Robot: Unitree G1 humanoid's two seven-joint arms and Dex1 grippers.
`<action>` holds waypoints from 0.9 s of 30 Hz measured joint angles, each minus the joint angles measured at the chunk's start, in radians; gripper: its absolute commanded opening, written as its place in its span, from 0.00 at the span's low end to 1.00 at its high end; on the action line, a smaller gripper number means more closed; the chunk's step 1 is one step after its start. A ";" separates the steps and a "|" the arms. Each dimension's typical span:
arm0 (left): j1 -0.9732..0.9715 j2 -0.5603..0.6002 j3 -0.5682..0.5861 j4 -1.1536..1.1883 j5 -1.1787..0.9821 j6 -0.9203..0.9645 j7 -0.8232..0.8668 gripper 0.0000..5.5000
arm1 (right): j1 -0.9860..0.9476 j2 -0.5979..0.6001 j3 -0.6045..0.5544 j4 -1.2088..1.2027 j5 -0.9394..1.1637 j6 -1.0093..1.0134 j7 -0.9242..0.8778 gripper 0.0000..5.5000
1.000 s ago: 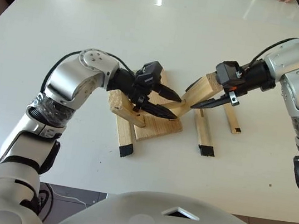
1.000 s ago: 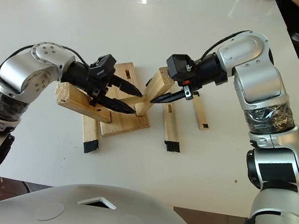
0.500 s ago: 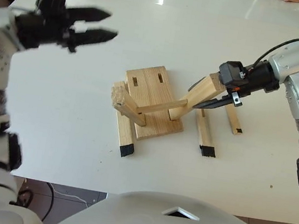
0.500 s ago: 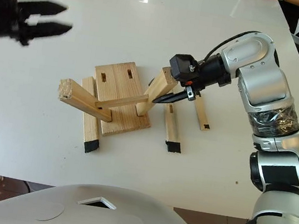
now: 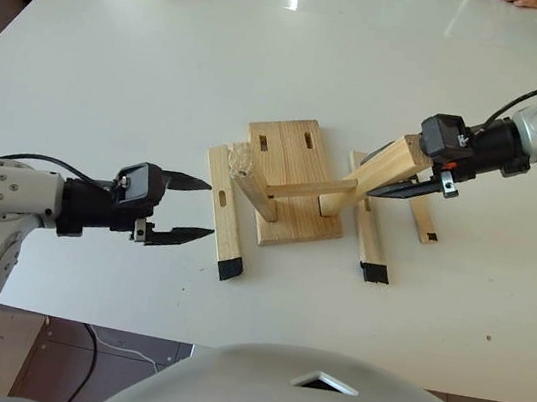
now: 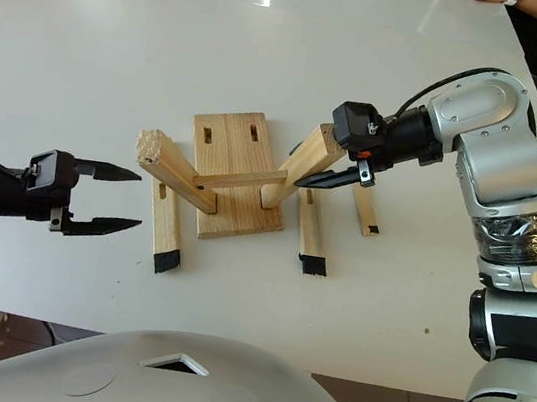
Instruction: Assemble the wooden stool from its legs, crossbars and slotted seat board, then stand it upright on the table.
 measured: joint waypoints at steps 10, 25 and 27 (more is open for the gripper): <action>-0.132 -0.016 -0.101 -0.095 -0.054 0.086 0.088 0.62 | -0.007 0.010 0.010 -0.006 -0.005 0.009 -0.005 0.36; -0.302 -0.024 -0.264 -0.067 0.068 0.181 0.126 0.62 | -0.079 0.038 0.057 0.007 -0.112 0.062 0.012 0.36; -0.319 -0.029 -0.269 -0.054 0.068 0.199 0.126 0.62 | -0.074 0.040 0.057 -0.004 -0.114 0.078 0.001 0.36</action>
